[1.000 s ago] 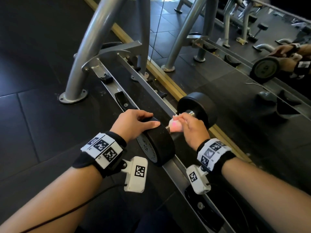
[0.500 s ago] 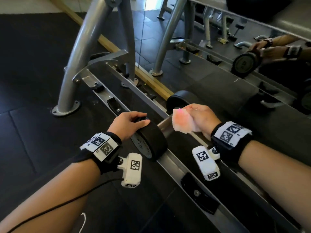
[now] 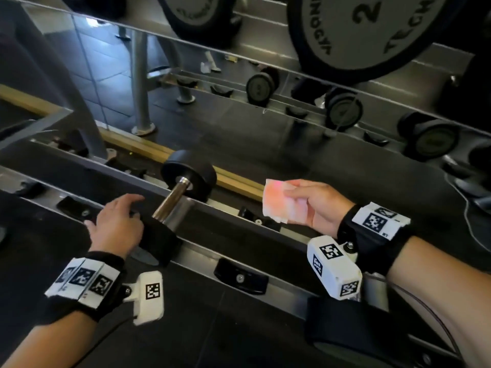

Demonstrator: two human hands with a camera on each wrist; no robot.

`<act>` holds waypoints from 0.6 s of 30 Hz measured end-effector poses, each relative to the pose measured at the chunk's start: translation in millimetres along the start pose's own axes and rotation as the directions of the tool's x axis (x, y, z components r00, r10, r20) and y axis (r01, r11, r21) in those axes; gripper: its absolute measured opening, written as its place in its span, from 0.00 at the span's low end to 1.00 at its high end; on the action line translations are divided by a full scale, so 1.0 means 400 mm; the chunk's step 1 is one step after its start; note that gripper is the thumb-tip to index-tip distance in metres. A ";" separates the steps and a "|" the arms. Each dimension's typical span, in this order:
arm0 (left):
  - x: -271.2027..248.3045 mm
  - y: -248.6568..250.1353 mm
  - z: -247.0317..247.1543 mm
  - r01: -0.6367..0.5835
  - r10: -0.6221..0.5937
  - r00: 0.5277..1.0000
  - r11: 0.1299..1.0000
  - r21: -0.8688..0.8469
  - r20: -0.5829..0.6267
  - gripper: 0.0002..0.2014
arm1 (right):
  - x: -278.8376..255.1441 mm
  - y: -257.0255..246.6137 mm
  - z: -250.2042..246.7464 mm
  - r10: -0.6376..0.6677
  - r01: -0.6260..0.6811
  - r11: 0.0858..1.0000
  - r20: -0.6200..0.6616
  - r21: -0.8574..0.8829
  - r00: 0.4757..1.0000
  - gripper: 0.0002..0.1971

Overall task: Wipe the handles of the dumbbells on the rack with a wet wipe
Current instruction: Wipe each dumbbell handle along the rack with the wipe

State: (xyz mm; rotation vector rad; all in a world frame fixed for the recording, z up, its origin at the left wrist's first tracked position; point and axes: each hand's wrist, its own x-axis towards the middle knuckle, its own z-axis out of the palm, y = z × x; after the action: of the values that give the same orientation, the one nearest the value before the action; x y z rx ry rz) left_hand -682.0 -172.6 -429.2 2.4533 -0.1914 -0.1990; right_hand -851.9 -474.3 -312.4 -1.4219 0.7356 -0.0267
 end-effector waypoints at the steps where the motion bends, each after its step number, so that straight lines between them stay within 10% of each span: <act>1: -0.015 0.042 0.010 -0.079 0.080 0.996 0.996 0.030 -0.031 0.23 | -0.010 0.009 -0.023 0.010 -0.010 1.000 -0.017 0.002 1.000 0.17; 9: -0.216 0.412 0.202 -0.514 0.542 0.837 0.825 -0.237 0.072 0.25 | -0.045 0.074 -0.209 -0.007 -0.007 0.995 -0.126 -0.104 0.992 0.13; 18: -0.413 0.530 0.367 -0.539 0.620 0.751 0.774 -0.333 0.226 0.27 | -0.134 0.169 -0.424 -0.432 0.350 0.696 0.025 -0.627 0.902 0.15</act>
State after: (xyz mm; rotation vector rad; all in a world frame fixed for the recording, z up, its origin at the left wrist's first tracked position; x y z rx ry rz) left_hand -889.9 -394.5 -392.9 1.9757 -1.0097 -0.3235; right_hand -1001.7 -587.4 -344.0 -2.2244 0.5406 -0.2296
